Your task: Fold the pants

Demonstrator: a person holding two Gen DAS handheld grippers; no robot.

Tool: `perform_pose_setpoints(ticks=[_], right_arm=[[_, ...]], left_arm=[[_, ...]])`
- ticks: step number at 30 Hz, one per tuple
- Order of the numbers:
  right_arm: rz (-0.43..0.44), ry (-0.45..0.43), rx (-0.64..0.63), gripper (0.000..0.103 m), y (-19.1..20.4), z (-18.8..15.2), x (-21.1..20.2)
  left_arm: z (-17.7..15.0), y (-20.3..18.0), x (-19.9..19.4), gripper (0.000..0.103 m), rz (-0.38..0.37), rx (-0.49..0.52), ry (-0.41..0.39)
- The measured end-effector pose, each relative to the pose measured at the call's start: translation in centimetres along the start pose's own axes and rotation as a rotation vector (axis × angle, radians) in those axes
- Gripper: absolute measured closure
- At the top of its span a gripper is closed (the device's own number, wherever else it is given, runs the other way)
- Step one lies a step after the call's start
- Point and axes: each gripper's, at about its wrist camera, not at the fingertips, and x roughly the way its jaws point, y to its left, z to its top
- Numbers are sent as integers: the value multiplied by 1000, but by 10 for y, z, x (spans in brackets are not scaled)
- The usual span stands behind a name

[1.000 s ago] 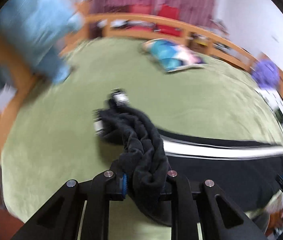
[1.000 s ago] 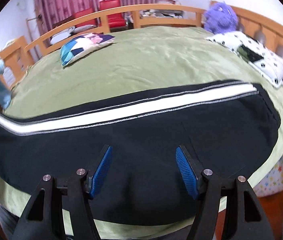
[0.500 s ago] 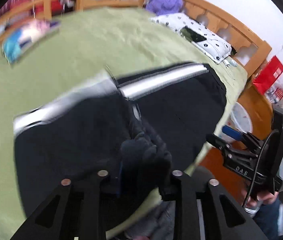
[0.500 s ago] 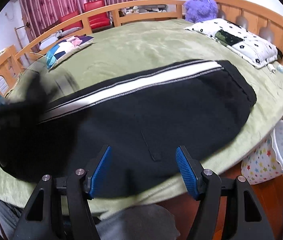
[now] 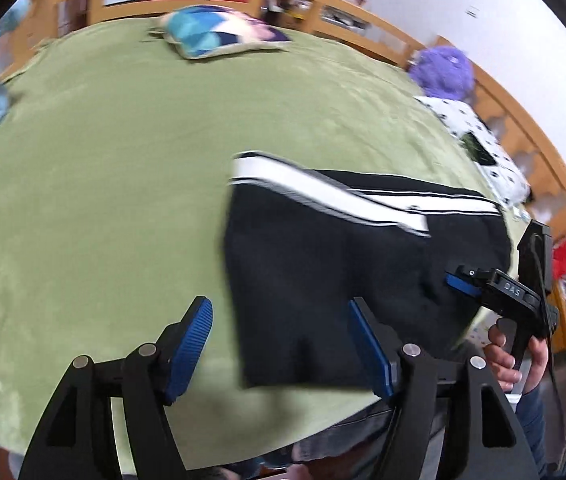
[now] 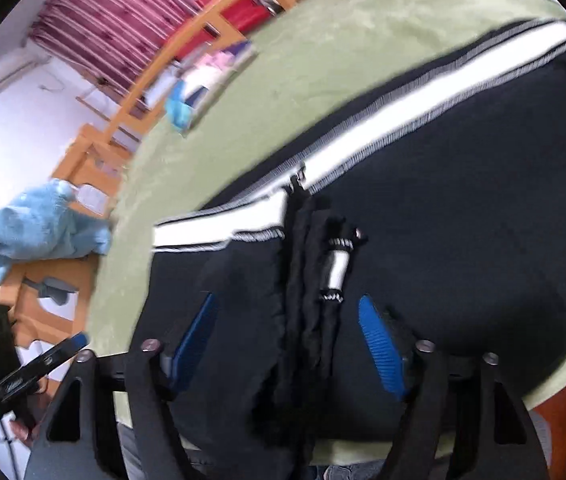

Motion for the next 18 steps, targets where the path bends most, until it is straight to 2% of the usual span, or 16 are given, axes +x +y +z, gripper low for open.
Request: perform_pose_setpoints(ticks=[3,7,8,9,10,11,14,17,18], right_arm=[[-68,52,11,27,5,-7,27],[-108,59,-51,26,25,-10,54],[-154,73,-86,36,34,-9,62],[-198,72,-128,74,44,-11,66],[-227,66,-185,84,54,-11,67],[-208,55,-254,87,65,-7,62],[-91,-55,-257,88,72,24,22],[-159,-174,-251,86,63,62,-3],[-181,-172,-257,76,57,70,-1]], left_arm=[[-8,26,-4,36,-3,-38,6],[-12,53,4,36,-31,-133,35],[-13,58,7,36,-42,-149,44],[-14,61,9,36,-55,-162,48],[-15,61,10,36,-59,-162,47],[-15,60,10,36,-58,-153,43],[-11,51,10,36,-54,-111,32],[-10,42,13,36,-71,-90,36],[-9,36,17,36,-77,-75,43]])
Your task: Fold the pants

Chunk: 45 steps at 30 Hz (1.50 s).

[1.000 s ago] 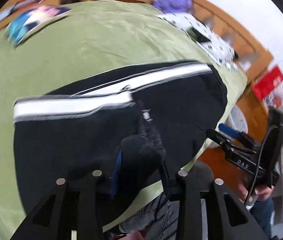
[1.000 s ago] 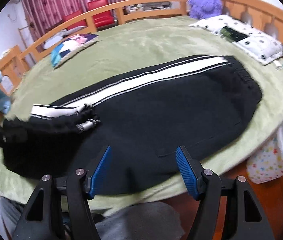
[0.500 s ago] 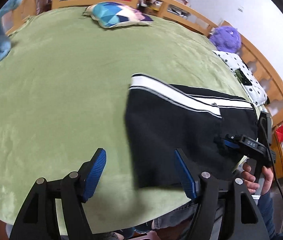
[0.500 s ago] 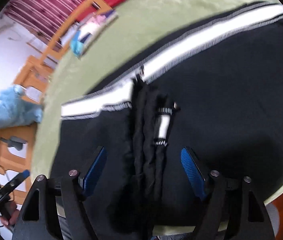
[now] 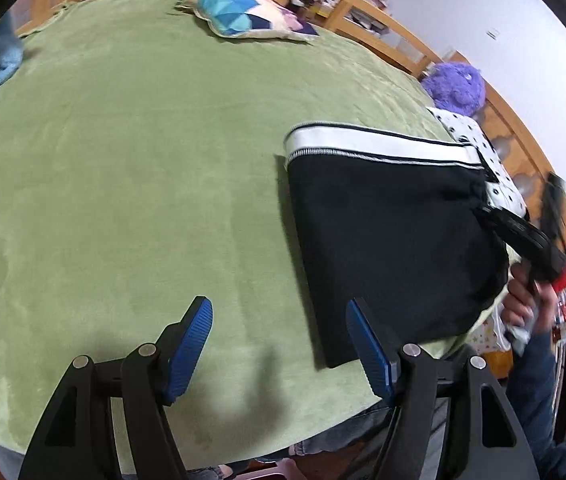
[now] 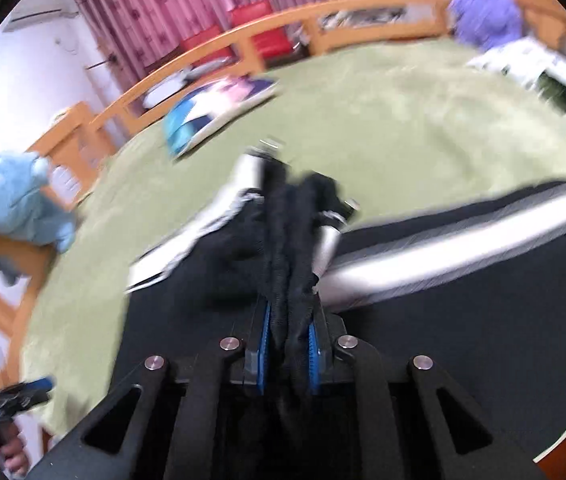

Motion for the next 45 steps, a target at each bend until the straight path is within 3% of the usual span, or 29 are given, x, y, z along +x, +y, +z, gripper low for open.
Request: perform_pose_setpoints(ticks=[1,2,5,11,16,19,20,21,22,24,26,28,33,34,35,36,38,39,43,45], right_arm=[[-10,36,-5,67,-6,3,9],[-17,129,5,50,-17,2,29],[-68,236,20,52,-33,-16,50],[-10,201,105,45,-57,-51,16],[2,126,44,45,-41,-67,-3],[-68,90,-45,45,-28,-80,-8],[-112,105,-81,55,-22,-82,0],[-148,109,-103,80,-21,-82,3],[-180,98,-132,88,-19,-83,2],[-135,56,-129,89,-19,-77,-16],[23,-46,46,89,-41,-70,-56],[69,-54,124,89,-57,-69,-71],[-31,200,78,82,-62,-101,-25],[-38,192,52,80,-59,-101,-27],[-48,168,15,71,-53,-98,-35],[-46,146,2,54,-50,-93,-40],[-36,74,-7,35,-46,-83,-50],[-45,55,-21,32,-43,-78,-48],[-64,129,-12,33,-45,-72,-8],[-55,224,34,50,-52,-75,22]], left_arm=[[0,-3,2,36,0,9,4],[-1,-9,6,36,1,26,11],[-3,-26,15,36,8,83,33],[-8,-49,32,36,9,134,81],[-13,-53,29,36,31,162,80],[-14,-50,30,36,33,150,90],[-15,-48,29,36,34,143,93],[-15,-47,28,36,32,139,92],[-16,-47,27,36,31,136,90],[-17,-45,21,36,35,136,81],[-18,-42,15,36,32,135,69],[-18,-37,14,36,26,129,67],[-17,-31,16,36,18,112,83],[-17,-30,15,36,16,112,79],[-17,-30,14,36,14,113,73],[-17,-30,13,36,12,115,70],[-17,-29,14,36,15,119,71],[-18,-29,15,36,20,119,73],[-24,-30,19,36,23,135,80],[-31,-34,24,36,26,176,99]])
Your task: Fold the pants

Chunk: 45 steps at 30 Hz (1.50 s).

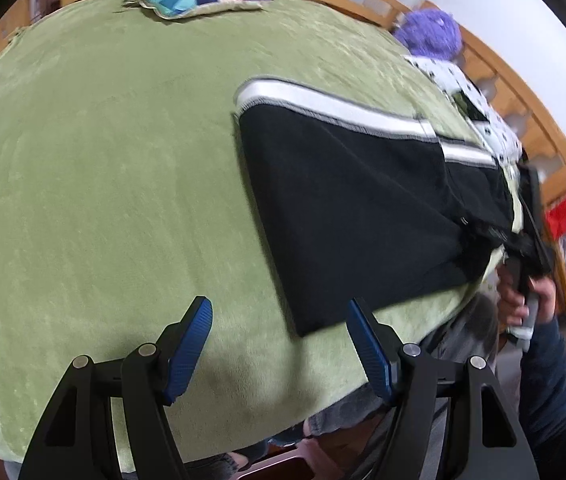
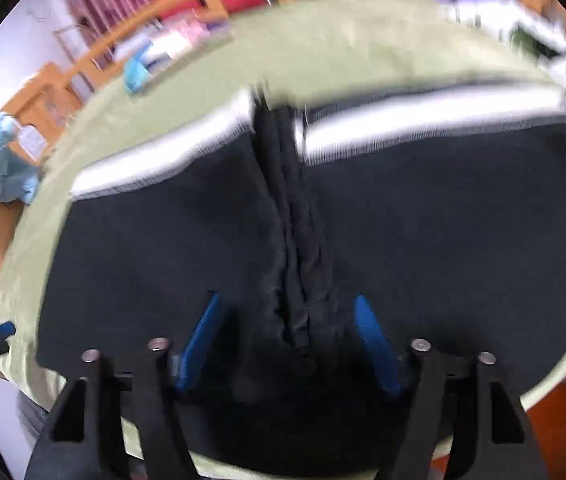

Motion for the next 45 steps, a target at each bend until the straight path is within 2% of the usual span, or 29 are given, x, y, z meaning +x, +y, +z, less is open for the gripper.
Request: perform_pose_setpoints(ticks=[1,2,3,7,8,10,11,12,13,15,16,17,18,19,21,22,24,26,28,30,31,32,34,35,36,38,43,45], right_arm=[[-26,0,-1,57,1,1,5],[-33,-22,-22,78,5,1,1],[18,-25,-22,81,5,2,-5],[311,-79,216,81,-35,1,-41],[323,-78,240,81,-41,-2,-42],[253,-43,221,80,-45,-11,-33],[223,-14,221,78,-46,-15,-24],[217,4,232,77,-48,-18,-18],[221,-2,243,76,-48,-19,-15],[231,-32,246,68,-47,-20,-19],[221,-30,241,68,-46,-23,-21],[196,-22,229,69,-42,-22,-20],[170,-17,200,82,-37,-20,-20],[156,-30,154,82,-31,-18,-26],[189,-80,116,83,-27,-21,-43],[201,-92,113,83,-28,-23,-49],[188,-56,112,79,-30,-26,-41],[125,-13,81,78,-29,-22,-17],[138,-22,74,78,-28,-18,-18],[152,-5,76,71,-30,-17,-26],[153,-1,71,71,-37,-22,-32],[144,-12,58,69,-41,-21,-40],[141,-48,49,64,-49,-20,-54],[99,-73,57,48,-56,-20,-62],[36,-109,66,43,-63,-19,-72],[-56,-179,82,43,-80,-18,-90],[-169,-219,233,39,-141,-19,-109],[-182,-226,306,39,-164,-24,-110]], left_arm=[[-2,-2,1,36,-1,17,3],[-5,-7,5,36,-1,46,6],[-8,-12,8,36,5,68,9],[-14,-33,29,36,50,154,27],[-15,-36,33,36,58,160,25],[-15,-41,41,36,84,166,9],[-14,-43,44,36,120,157,-7],[-13,-42,47,36,151,139,-30],[-13,-40,48,37,147,122,-44],[-13,-37,53,57,103,84,-45],[-13,-37,55,75,92,78,-37],[-13,-37,53,89,123,81,-53],[-13,-35,46,89,122,92,-76],[-12,-30,40,89,91,79,-88],[-11,-13,23,89,-10,1,-110],[-10,-8,23,89,-33,-21,-96],[-12,-15,34,88,11,21,-54],[-15,-25,41,82,75,90,-15],[-19,-30,37,78,78,148,6],[-25,-26,21,63,34,175,-7],[-26,-24,14,46,25,175,-18],[-25,-20,3,36,17,171,-41],[-22,-14,-14,36,14,160,-81],[-18,-11,-20,36,17,148,-96],[-10,-8,-25,36,13,125,-113],[4,-8,-23,36,11,81,-129],[51,-10,19,36,40,7,-94],[65,-9,43,36,27,-23,-67]])
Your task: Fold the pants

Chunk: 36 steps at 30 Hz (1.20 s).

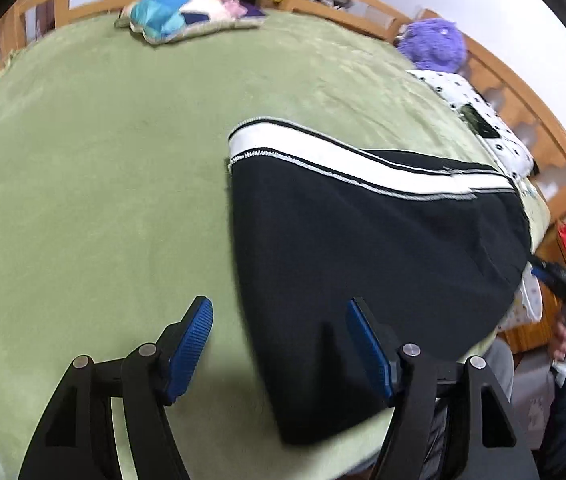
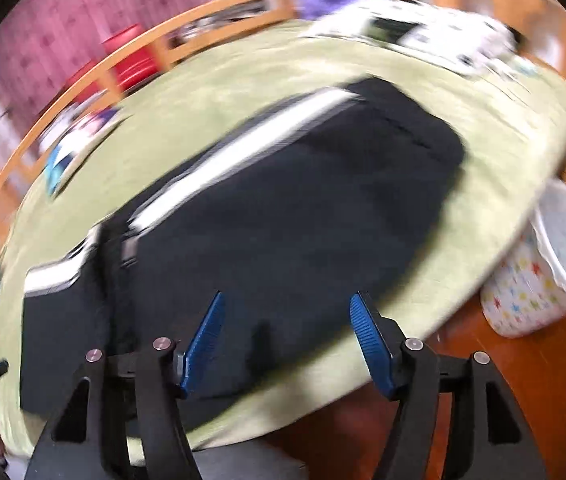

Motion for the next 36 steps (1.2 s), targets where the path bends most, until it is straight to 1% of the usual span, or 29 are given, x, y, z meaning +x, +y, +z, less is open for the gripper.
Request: perform_pose_setpoints(ticks=[2,3,4,7,10,11,13,14,15,16,17,18,19,20,21,22,23,26,27,29,32,34,36], right_arm=[[2,-6,68,39,-29,8,15],[3,-8,92,39,-38,6,19],[11,-8,115,39,-42,4,23],[40,-5,169,39,-58,12,39],[13,-14,194,39,-65,22,61],[17,-18,209,38,-70,27,68],[48,-40,236,36,-77,35,80],[61,-67,240,36,-79,40,84],[67,-85,244,36,-82,44,88],[74,-99,255,36,-85,49,92],[91,-114,272,36,-88,53,96],[104,-124,294,45,-90,56,101],[100,-131,315,55,-92,59,104],[90,-134,330,72,-93,61,106],[104,-135,340,85,-93,63,105],[122,-144,355,87,-91,64,100],[127,-172,364,88,-86,65,89],[103,-215,323,89,-60,72,60],[118,-231,316,90,-50,75,48],[141,-252,300,90,-29,78,29],[192,-252,241,90,10,74,10],[243,-229,180,90,47,65,6],[289,-205,133,90,82,50,8]], left_arm=[[11,0,18,37,-3,-9,13],[15,0,26,37,5,-9,20],[17,-1,32,37,10,-6,27],[26,2,51,38,10,-19,51],[35,7,67,40,-26,-46,75],[39,7,73,40,-37,-50,76],[45,5,80,41,-43,-46,74],[48,4,83,42,-51,-45,69],[50,3,85,48,-54,-47,67],[52,1,87,57,-53,-52,70],[53,0,88,71,-51,-56,72],[54,-1,85,78,-58,-63,67],[55,-1,82,87,-67,-65,65],[56,-3,76,93,-74,-61,56],[57,-4,70,93,-76,-57,43],[59,-5,61,94,-80,-61,26],[61,-5,54,94,-81,-62,19],[67,6,30,93,-96,-72,-2],[68,11,20,93,-114,-65,-13],[67,22,6,93,-109,-73,-20],[62,53,-19,93,-31,-85,-41],[58,90,-35,93,4,-132,-46],[51,139,-55,93,55,-197,-44]])
